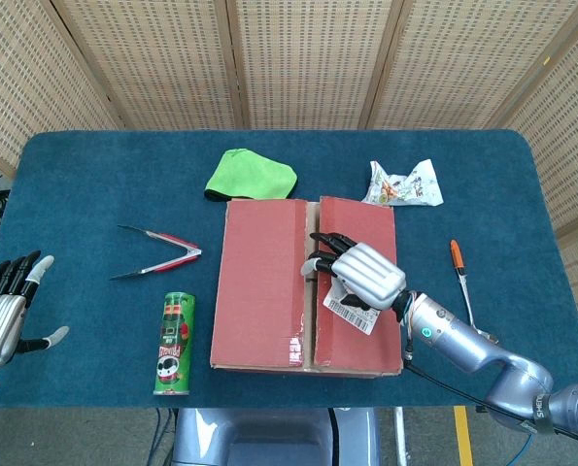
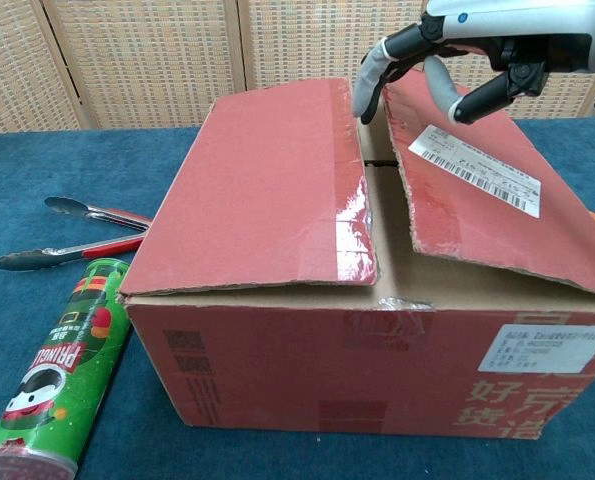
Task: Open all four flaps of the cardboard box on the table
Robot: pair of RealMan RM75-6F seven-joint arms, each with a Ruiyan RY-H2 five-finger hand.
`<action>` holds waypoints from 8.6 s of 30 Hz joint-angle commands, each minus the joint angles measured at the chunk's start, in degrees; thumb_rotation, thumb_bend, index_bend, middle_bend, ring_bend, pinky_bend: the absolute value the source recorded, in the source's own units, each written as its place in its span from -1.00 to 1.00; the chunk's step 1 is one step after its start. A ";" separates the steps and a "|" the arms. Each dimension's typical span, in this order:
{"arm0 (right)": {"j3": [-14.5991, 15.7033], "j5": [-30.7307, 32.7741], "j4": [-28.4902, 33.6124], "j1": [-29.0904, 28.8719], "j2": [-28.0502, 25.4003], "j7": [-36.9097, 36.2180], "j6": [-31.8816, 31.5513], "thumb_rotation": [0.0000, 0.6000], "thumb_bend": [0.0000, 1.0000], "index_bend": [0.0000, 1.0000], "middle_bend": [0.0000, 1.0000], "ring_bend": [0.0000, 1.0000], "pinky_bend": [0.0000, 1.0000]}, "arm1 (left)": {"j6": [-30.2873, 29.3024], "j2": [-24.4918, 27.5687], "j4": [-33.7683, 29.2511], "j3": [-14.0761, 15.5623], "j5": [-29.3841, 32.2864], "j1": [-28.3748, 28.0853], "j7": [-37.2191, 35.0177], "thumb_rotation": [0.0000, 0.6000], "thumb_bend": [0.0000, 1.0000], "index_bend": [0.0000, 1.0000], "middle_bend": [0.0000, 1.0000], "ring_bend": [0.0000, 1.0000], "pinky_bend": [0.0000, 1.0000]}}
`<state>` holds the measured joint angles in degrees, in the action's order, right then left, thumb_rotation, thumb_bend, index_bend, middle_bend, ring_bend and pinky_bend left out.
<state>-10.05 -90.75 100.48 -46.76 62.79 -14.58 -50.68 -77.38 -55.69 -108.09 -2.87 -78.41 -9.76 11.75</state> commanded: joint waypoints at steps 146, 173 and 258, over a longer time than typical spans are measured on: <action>1.18 11.90 0.17 26.45 -10.80 12.04 -23.43 1.00 0.65 -0.50 -0.66 -1.00 -0.83 | 45.58 -8.32 3.43 -13.22 2.07 -52.78 -10.28 -0.67 0.29 -0.46 -0.81 -1.00 -1.00; 0.84 11.80 -1.08 27.31 -10.16 11.00 -22.96 1.00 0.65 -0.50 -0.66 -1.00 -0.83 | 44.28 -17.12 8.54 -8.53 20.54 -62.63 6.15 -0.67 0.28 -0.45 -0.81 -1.00 -1.00; 0.35 9.86 -7.26 30.27 -3.01 8.51 -25.81 1.00 0.65 -0.50 -0.66 -1.00 -0.83 | 42.96 16.31 -10.85 -8.63 14.78 -55.29 -3.63 -0.68 0.25 -0.43 -0.49 -0.83 -1.00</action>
<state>-9.69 -80.89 93.21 -16.48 59.77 -6.08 -76.49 -34.31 -40.01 -118.59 -11.33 -63.07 -65.61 8.68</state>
